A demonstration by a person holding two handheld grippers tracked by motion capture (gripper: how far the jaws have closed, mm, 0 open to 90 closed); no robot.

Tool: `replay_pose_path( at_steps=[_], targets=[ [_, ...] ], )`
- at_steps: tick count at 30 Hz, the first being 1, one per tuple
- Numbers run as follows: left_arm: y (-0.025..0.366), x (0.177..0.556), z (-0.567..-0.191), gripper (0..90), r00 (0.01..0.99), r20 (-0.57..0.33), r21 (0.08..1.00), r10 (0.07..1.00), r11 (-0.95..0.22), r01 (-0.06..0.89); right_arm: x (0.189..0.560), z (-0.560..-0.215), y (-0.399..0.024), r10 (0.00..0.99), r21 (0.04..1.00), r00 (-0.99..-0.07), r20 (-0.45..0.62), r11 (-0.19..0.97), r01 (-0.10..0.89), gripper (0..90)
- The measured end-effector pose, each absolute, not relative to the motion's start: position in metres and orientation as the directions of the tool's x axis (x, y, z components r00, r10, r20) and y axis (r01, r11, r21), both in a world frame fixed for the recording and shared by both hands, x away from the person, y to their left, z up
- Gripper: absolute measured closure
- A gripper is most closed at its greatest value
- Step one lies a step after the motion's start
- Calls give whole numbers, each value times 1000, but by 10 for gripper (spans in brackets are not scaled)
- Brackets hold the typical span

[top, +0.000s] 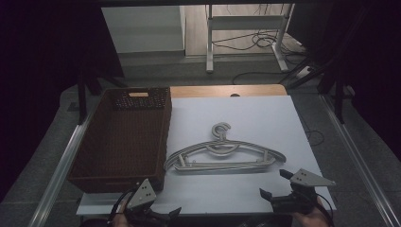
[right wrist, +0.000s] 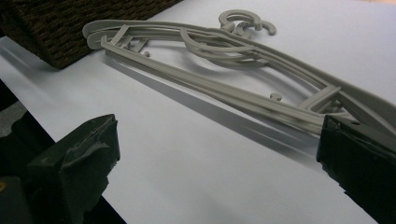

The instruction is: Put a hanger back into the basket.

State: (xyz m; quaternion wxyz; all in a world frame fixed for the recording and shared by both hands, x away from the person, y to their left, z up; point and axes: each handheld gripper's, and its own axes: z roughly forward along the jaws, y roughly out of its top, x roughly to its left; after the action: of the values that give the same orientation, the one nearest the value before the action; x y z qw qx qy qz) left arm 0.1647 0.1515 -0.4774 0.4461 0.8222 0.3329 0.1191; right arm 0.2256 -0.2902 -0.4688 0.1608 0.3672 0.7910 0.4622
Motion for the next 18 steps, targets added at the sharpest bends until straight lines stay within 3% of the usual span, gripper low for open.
replay_pose_path(
  at_steps=[10, 18],
  targets=[
    [154, 167, -481, 5, 750, -131, 830, 648, -342, 440, 228, -470, -288, 711, 839, -693, 118, 303, 453, 24],
    [153, 165, -480, 9, 743, -85, 835, 664, -359, 417, 228, -469, -283, 687, 829, -716, 125, 325, 456, 28]
  ],
)
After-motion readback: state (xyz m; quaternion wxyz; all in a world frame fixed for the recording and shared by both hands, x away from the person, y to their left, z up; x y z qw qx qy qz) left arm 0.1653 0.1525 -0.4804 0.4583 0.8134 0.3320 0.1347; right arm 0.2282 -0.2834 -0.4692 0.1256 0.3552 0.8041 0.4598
